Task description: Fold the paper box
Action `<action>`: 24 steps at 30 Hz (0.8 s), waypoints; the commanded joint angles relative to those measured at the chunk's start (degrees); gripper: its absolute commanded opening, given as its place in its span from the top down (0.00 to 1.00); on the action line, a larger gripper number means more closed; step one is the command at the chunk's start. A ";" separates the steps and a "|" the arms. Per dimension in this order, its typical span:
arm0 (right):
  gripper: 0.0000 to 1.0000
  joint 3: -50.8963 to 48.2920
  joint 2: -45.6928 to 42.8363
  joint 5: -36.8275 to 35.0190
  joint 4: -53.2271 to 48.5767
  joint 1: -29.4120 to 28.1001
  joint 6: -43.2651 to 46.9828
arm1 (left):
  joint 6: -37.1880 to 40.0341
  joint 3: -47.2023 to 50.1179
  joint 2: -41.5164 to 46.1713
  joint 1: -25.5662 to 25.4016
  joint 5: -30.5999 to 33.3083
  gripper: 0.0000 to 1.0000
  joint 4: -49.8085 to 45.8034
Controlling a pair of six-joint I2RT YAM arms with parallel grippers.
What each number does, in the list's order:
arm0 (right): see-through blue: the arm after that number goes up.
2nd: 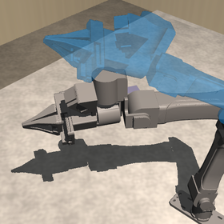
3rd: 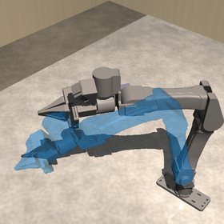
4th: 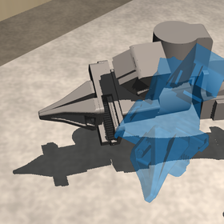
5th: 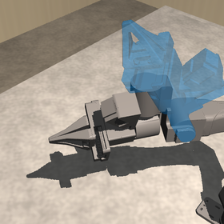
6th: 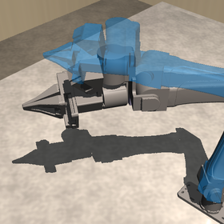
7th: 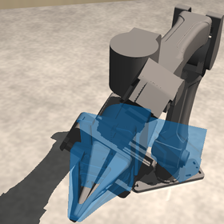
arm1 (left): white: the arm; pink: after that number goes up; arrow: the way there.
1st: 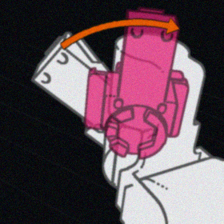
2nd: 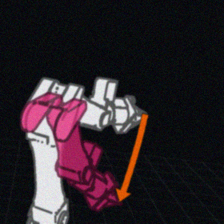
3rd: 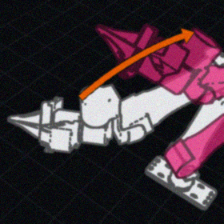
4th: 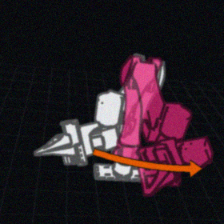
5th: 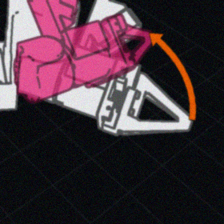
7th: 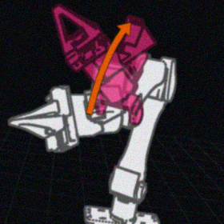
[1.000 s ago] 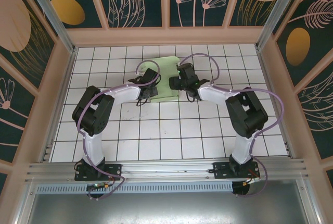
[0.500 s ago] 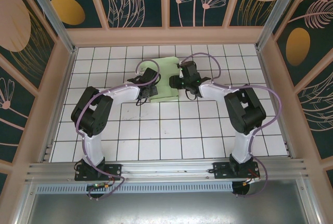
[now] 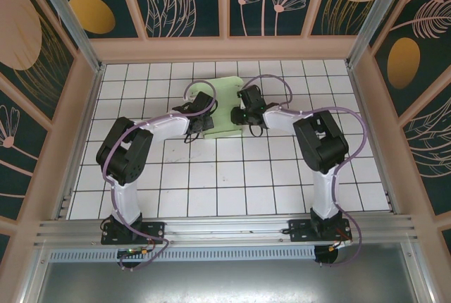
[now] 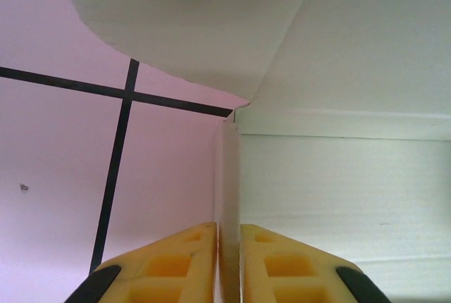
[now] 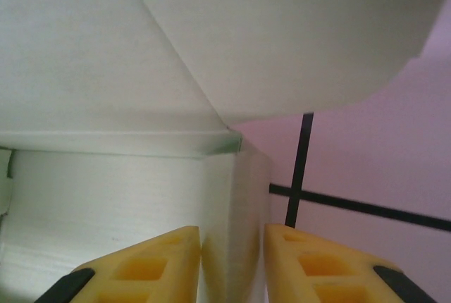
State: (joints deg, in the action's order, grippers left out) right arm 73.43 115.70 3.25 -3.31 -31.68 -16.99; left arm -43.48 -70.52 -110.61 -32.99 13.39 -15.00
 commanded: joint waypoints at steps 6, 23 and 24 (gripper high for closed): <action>0.80 8.41 5.99 -13.00 -9.19 -3.50 3.22 | 1.26 1.10 1.74 0.18 -0.90 0.84 0.68; 1.00 13.02 14.17 -36.68 -15.46 -8.20 9.27 | -0.75 2.37 4.37 0.21 0.80 0.70 1.62; 1.00 12.61 14.10 -36.24 -15.16 -8.12 9.14 | -1.06 3.24 5.45 0.16 1.01 0.64 2.45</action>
State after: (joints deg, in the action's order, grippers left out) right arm 87.18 126.02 -28.36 -15.16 -40.47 -9.02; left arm -43.33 -68.97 -109.06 -32.91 12.88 -13.85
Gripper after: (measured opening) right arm 0.084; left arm 0.329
